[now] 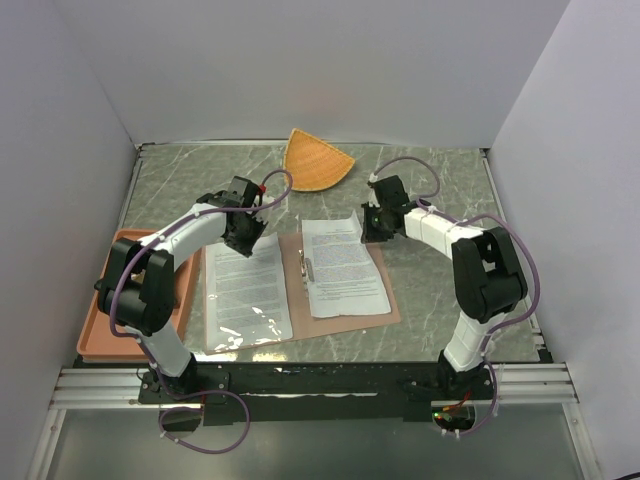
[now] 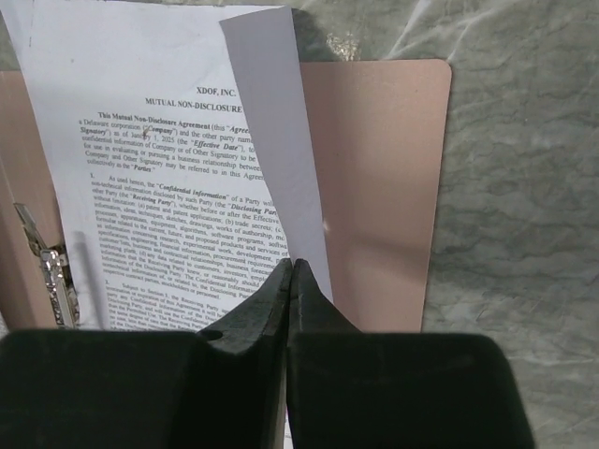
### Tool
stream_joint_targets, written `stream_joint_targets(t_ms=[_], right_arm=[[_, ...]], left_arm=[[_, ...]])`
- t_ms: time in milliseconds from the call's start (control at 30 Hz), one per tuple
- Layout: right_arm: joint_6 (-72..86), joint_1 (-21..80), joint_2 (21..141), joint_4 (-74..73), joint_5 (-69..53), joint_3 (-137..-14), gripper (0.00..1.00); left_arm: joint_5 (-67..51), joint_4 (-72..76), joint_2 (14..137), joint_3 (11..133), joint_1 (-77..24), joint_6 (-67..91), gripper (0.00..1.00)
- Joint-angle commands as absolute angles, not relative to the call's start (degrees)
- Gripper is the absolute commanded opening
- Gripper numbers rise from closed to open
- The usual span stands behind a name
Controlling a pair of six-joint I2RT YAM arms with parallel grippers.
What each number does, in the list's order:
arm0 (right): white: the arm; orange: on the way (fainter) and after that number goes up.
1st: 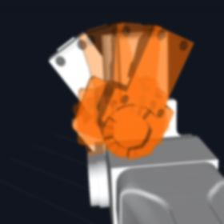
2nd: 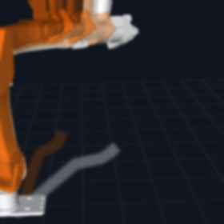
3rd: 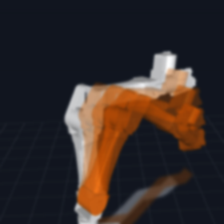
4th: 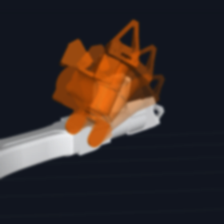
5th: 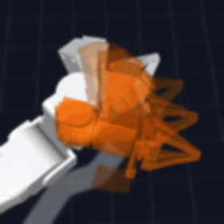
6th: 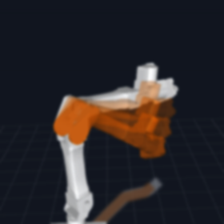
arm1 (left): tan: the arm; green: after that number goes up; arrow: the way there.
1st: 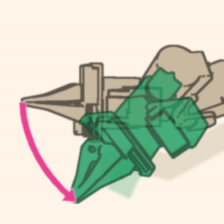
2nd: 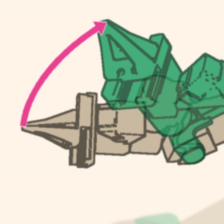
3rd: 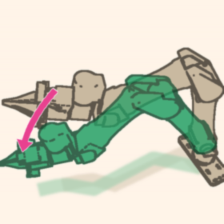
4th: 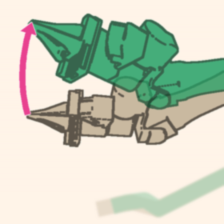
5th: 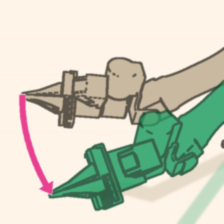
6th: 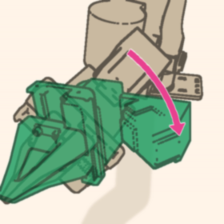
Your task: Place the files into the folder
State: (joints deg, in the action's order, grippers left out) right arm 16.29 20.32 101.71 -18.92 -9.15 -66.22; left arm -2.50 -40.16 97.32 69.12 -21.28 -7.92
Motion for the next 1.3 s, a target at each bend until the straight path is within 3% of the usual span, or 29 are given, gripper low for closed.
stream_joint_targets(t_ms=[0,33,67,167,267,367,467,633,800,900,1267], right_arm=[[15.0,20.5,102.3,-20.0,-6.0,-68.3,0.15],[15.1,20.5,102.1,-20.0,-5.5,-68.2,0.20],[15.6,20.4,102.0,-20.3,-4.8,-68.3,0.35],[16.5,20.6,100.8,-22.2,-0.1,-68.6,0.59],[17.0,21.4,98.3,-24.5,7.2,-69.0,0.78],[17.7,22.8,95.5,-26.6,11.8,-69.8,0.88],[17.3,26.2,90.5,-27.7,15.3,-68.5,0.91],[16.3,38.5,83.4,-26.8,13.3,-63.1,0.87],[21.1,56.9,89.4,-30.9,17.6,-63.6,0.81],[24.4,62.4,95.4,-34.6,20.8,-66.3,0.81],[27.2,66.5,100.8,-35.2,22.8,-68.9,0.73]], left_arm=[[-2.1,-40.3,96.7,70.4,-21.0,-8.8,0.07],[-2.2,-40.3,96.7,70.3,-21.0,-8.8,0.07],[-2.3,-40.3,96.7,70.2,-21.0,-8.8,0.07],[-2.4,-40.2,96.6,70.0,-21.0,-9.0,0.07],[-2.3,-40.3,96.5,70.3,-21.0,-9.0,0.07],[-2.4,-40.5,96.3,70.3,-21.0,-9.1,0.07],[-2.3,-40.6,96.2,70.3,-21.0,-9.1,0.07],[-1.8,-40.6,95.9,70.0,-21.0,-9.3,0.07],[-2.3,-40.6,95.5,70.1,-20.9,-9.0,0.07],[-2.4,-40.7,95.2,70.0,-21.0,-8.8,0.07],[-2.0,-40.7,94.0,68.8,-20.9,-8.7,0.07]])
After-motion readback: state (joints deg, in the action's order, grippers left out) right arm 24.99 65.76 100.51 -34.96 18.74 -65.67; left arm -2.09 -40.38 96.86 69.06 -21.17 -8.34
